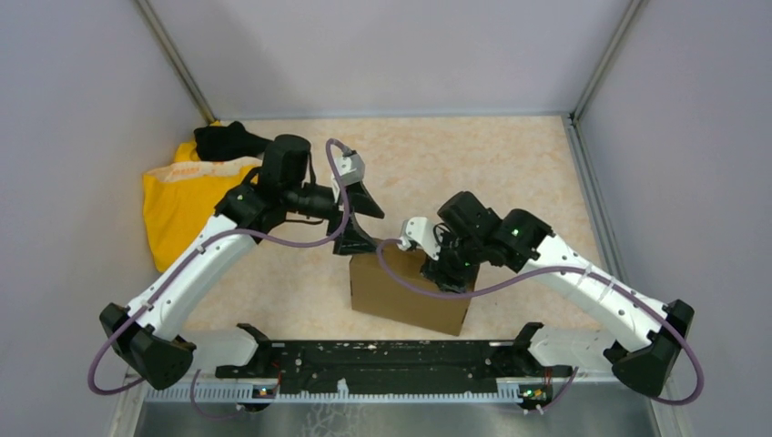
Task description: Fold the paper box
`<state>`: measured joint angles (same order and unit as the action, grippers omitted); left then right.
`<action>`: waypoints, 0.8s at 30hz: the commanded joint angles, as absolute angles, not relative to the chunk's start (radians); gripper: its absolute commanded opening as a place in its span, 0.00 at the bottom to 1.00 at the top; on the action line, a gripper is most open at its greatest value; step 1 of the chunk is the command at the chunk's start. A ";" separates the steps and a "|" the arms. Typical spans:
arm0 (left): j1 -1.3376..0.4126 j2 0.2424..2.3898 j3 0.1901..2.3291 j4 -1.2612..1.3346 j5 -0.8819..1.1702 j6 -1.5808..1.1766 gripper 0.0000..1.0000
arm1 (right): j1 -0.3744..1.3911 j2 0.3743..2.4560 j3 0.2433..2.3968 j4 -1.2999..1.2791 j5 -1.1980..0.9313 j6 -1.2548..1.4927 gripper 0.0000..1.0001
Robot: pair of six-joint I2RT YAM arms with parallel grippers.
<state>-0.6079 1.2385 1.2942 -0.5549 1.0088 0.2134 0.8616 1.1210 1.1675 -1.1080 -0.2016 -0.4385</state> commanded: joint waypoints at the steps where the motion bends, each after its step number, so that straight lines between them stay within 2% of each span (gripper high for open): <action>1: -0.581 1.224 1.339 -0.542 0.885 0.205 0.99 | 0.862 1.096 1.146 -1.123 -0.161 -0.414 0.35; 9: -0.557 1.112 1.308 -0.545 0.467 0.084 0.99 | 0.862 1.086 1.122 -1.034 0.030 -0.416 0.33; 15: -0.558 0.982 1.174 -0.515 0.393 0.036 0.99 | 0.862 1.073 1.095 -0.964 0.144 -0.440 0.34; 20: -0.557 0.950 1.076 -0.472 0.404 0.004 0.97 | 0.862 1.078 1.082 -0.946 0.128 -0.481 0.34; 24: -0.558 0.938 1.024 -0.443 0.240 -0.019 0.91 | 0.863 1.089 1.082 -0.939 0.095 -0.520 0.34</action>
